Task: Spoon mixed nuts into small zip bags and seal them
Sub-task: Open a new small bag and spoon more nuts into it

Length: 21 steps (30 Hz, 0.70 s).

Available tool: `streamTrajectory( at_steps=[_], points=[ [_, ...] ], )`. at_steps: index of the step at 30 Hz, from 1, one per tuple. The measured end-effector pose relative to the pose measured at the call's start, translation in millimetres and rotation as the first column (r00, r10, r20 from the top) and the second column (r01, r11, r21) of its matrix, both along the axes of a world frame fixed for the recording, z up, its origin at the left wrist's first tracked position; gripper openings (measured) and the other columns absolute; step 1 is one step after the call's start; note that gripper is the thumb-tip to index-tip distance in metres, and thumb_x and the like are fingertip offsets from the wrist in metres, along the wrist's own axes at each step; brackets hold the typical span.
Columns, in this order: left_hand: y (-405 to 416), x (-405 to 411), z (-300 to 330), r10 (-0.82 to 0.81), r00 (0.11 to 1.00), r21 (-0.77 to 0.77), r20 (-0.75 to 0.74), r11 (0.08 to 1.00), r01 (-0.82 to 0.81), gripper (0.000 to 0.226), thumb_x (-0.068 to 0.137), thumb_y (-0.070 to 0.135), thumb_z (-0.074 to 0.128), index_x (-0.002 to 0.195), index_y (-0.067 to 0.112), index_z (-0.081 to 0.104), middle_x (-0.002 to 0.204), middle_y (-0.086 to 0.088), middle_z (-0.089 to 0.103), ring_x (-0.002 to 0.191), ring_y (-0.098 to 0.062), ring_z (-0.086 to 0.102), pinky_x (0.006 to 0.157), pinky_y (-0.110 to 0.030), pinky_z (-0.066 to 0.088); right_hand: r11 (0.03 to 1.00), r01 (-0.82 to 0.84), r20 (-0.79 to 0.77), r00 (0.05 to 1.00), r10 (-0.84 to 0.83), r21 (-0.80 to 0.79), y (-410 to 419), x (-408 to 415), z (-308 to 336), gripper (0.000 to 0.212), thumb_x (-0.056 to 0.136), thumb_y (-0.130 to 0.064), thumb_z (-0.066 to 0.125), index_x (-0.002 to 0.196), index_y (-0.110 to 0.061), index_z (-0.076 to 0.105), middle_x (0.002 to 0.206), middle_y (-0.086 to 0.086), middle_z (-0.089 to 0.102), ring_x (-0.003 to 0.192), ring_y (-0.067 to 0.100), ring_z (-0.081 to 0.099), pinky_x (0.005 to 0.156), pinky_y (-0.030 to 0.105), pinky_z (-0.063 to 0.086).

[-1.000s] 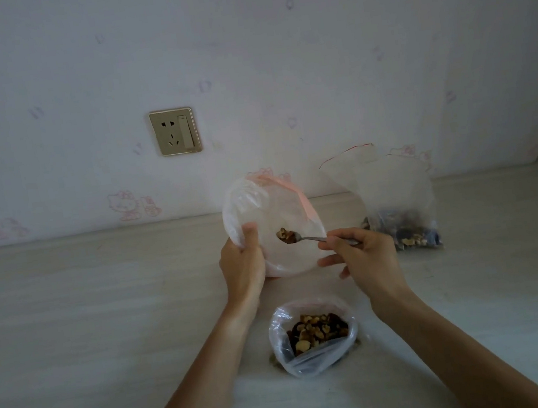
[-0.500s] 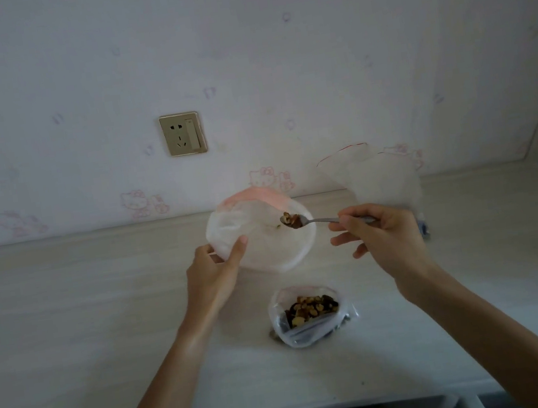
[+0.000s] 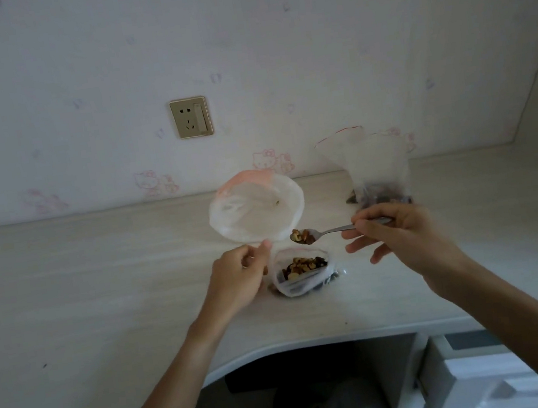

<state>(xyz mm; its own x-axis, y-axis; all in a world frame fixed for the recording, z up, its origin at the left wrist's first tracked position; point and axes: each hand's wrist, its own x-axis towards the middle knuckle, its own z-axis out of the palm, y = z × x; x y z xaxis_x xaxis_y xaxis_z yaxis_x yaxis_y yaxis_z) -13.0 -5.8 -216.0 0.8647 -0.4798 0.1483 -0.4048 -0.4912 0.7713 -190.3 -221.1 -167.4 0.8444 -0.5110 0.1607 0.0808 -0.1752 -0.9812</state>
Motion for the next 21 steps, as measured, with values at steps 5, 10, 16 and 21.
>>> streamTrajectory(
  at_steps=[5,10,16,21],
  points=[
    [-8.2,-9.8,6.6,-0.070,0.997,-0.021,-0.018,0.997,0.069,0.018,0.096,0.038,0.071,0.080,0.031,0.076,0.077,0.011,0.076,0.073,0.000,0.070,0.072,-0.023,0.055,0.990,-0.031,-0.030,0.999,0.027,-0.137,3.8,-5.6,1.5,0.008,0.099,-0.008,0.062,0.100,-0.009,0.071,0.089,0.001,0.081,0.082,0.021,0.078,0.058,0.029,0.060],
    [-8.6,-10.6,14.3,-0.088,0.985,-0.126,-0.150,0.990,0.069,0.022,0.099,0.028,0.068,0.082,0.019,0.077,0.074,0.003,0.077,0.067,-0.016,0.075,0.062,-0.020,0.051,0.817,-0.012,0.013,1.000,0.024,-0.577,12.4,-12.3,3.2,0.009,0.098,-0.019,0.066,0.101,-0.019,0.074,0.089,-0.013,0.077,0.082,0.004,0.074,0.071,0.029,0.061],
    [-8.2,-4.0,4.7,-0.090,0.974,-0.165,-0.208,0.985,0.056,0.024,0.100,0.026,0.066,0.083,0.013,0.076,0.073,-0.002,0.076,0.060,-0.012,0.070,0.056,-0.019,0.048,0.235,0.038,0.075,0.986,0.151,-0.971,15.2,-15.9,1.1,0.017,0.103,-0.012,0.061,0.115,-0.013,0.073,0.089,0.005,0.073,0.073,0.024,0.069,0.059,0.043,0.057],
    [-7.8,4.9,-0.4,-0.106,0.974,-0.209,-0.201,0.976,0.063,0.024,0.099,0.027,0.067,0.079,0.018,0.075,0.072,-0.002,0.076,0.060,-0.012,0.069,0.053,-0.018,0.047,0.521,0.084,0.143,0.987,0.073,-0.849,13.5,3.9,1.8,0.018,0.102,-0.021,0.061,0.113,-0.016,0.074,0.095,-0.005,0.075,0.072,0.016,0.069,0.063,0.041,0.059]
  ],
)
